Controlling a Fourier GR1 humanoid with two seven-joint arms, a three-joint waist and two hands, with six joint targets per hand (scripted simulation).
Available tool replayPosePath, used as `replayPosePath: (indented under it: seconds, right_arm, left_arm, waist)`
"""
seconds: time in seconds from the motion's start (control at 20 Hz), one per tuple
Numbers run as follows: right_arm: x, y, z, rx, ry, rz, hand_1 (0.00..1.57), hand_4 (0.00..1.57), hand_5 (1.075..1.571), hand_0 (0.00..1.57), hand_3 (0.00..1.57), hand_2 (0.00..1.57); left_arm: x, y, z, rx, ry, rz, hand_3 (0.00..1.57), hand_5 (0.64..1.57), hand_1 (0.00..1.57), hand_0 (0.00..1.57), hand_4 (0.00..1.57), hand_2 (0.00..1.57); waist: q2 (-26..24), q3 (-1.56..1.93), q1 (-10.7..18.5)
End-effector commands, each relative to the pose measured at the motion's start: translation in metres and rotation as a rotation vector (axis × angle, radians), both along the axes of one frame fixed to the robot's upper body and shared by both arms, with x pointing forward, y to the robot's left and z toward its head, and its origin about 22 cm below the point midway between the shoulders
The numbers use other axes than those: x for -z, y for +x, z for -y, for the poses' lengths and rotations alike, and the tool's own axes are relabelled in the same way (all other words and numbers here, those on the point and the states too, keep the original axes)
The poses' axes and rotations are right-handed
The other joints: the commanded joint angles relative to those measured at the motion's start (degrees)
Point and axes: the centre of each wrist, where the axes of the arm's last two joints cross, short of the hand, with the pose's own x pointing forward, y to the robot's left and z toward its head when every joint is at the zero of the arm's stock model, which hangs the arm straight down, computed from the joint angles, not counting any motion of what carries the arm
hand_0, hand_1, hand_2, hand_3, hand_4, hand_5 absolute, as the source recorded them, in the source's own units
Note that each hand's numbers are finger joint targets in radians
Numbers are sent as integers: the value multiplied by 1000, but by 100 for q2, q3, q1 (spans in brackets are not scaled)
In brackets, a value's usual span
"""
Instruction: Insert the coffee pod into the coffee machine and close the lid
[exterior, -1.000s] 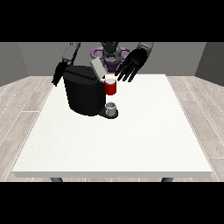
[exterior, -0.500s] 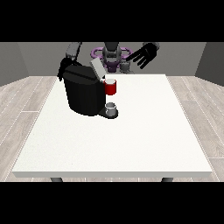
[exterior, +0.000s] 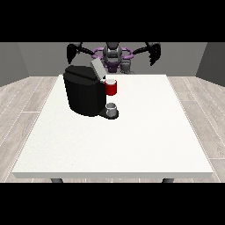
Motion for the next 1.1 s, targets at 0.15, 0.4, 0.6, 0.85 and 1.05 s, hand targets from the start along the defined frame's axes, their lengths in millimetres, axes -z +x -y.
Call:
replayPosePath:
  seconds: [0.15, 0.4, 0.6, 0.85, 1.05]
  right_arm:
    - [-39, 17, -12, -178, -62, 78, 0, 154, 1571, 0, 0, 0]
    - [-41, 19, 22, -118, -83, 32, 0, 0, 1571, 0, 0, 0]
    - [-58, 44, 26, -51, -22, 46, 0, 0, 1571, 0, 0, 0]
    - [-67, 61, 33, -45, 79, 68, 0, 83, 1571, 0, 0, 0]
    - [-81, 77, 21, -63, 108, 82, 0, 97, 1571, 0, 0, 0]
  left_arm:
    - [20, -24, -21, -51, -50, -61, 0, 1571, 0, 0, 414, 0]
    - [24, -40, -4, -10, -104, -96, 0, 1571, 0, 0, 429, 0]
    - [10, -39, 2, 5, -115, -38, 0, 1571, 0, 0, 360, 0]
    - [-15, -31, 12, 1, -109, 36, 0, 1571, 0, 0, 383, 0]
    - [-30, -33, -1, -31, -104, 114, 0, 1571, 0, 0, 356, 0]
  waist:
    - [-235, 3, 183]
    - [-303, 6, 563]
    - [11, 6, 819]
    - [500, 7, 852]
    - [916, 5, 832]
